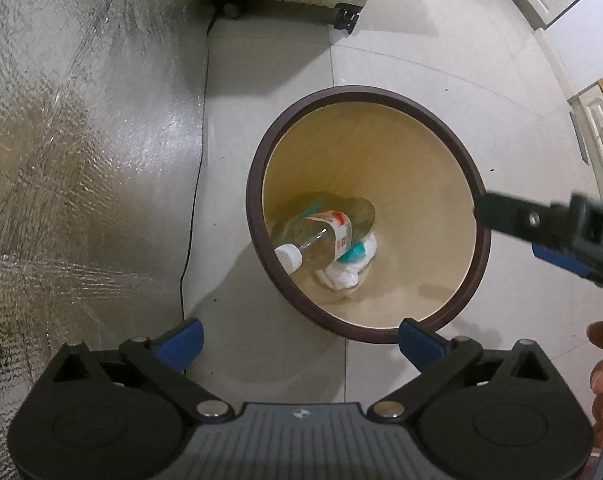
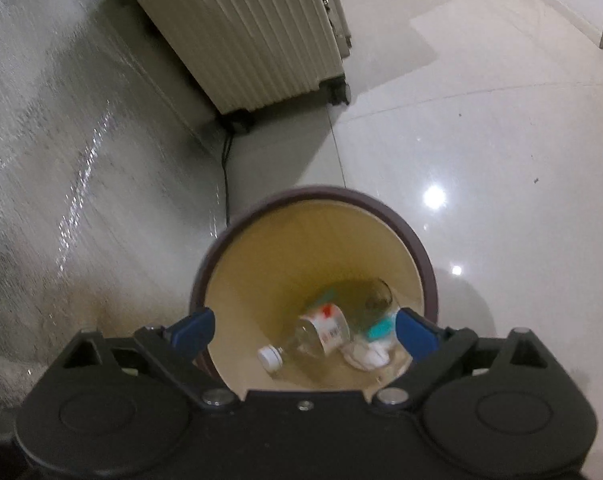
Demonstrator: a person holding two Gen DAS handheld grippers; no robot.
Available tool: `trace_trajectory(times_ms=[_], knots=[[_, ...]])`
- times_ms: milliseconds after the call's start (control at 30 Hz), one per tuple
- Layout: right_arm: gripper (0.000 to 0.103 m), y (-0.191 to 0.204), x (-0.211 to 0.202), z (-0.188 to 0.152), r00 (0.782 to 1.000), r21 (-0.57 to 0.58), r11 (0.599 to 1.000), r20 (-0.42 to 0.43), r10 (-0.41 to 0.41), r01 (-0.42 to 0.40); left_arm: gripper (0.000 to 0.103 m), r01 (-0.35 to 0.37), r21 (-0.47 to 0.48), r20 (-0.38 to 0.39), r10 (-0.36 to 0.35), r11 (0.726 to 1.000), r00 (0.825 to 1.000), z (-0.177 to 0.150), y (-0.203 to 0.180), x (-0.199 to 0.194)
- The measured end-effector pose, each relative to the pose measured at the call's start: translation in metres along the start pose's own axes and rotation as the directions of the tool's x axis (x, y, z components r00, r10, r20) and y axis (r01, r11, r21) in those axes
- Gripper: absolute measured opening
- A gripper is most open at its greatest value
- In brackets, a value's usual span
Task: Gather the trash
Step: 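Raise both open tools from the wastebasket back toward the table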
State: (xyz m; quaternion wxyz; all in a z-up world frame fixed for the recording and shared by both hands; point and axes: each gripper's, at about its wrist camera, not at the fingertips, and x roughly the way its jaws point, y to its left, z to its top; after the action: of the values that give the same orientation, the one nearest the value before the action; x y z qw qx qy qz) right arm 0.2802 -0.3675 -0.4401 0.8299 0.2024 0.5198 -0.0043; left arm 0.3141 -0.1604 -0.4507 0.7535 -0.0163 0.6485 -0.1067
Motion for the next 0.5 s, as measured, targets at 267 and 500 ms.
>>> trace_trajectory(times_ms=[267,500], knots=[[0.103,-0.016,0.005,-0.011,0.996,-0.038,0.998,-0.078,-0.052,0.049,0.103,-0.009,0.003,-0.011,0.009,1.000,1.000,-0.005,0.000,0.001],[0.103,-0.017,-0.001,-0.016,0.991,-0.085,0.993,-0.093,-0.091,0.084,0.103,-0.010,-0.017,-0.011,0.010,1.000,1.000,-0.003,0.005,-0.007]])
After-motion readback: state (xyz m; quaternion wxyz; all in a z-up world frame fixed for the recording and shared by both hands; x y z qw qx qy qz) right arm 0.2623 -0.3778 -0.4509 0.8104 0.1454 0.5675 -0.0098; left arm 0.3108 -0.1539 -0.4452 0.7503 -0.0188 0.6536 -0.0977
